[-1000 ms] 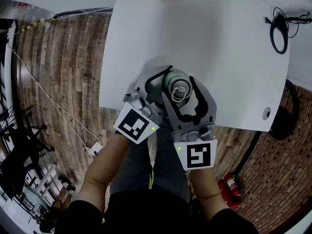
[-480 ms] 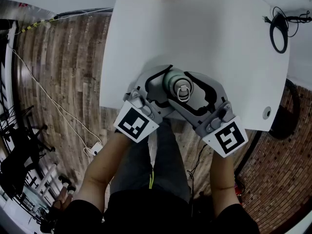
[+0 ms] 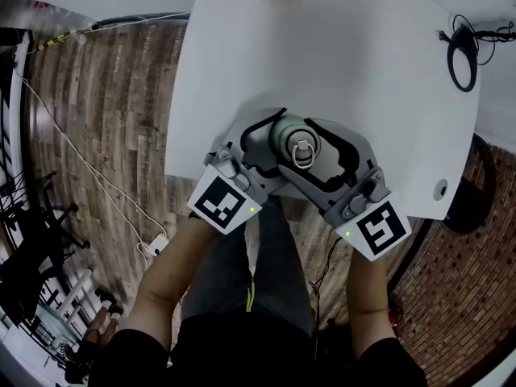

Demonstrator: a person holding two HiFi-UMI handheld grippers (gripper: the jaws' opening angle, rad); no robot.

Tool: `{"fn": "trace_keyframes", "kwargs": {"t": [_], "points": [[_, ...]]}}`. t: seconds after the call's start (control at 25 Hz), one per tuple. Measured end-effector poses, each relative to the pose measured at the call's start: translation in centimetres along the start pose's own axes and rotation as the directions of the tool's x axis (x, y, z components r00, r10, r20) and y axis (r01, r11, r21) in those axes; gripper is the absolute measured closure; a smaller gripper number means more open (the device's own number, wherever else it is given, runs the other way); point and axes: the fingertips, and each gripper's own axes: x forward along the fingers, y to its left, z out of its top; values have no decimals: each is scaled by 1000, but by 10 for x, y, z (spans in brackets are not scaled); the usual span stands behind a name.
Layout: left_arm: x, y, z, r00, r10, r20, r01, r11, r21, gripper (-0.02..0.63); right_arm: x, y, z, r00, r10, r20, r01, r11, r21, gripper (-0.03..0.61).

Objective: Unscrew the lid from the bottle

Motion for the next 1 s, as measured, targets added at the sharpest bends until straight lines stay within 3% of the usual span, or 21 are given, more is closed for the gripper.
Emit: {"fn": "trace_keyframes", "kwargs": {"t": [0.44,0.64,1.0], "points": [[-1,-1,-2,1000,1,-21,-2,999,-40,241,-18,-5,15,997,-75,17,74,997,33,318],[-1,-1,6,1000,-7,-8,7,999,-37,239,-31,-17,16,988,-150,41,146,986,82,319],[-30,1,30,999,8,-38,-8,1000,6,236,-57,-20,35,971,-238,18,236,969,77,319]]}}
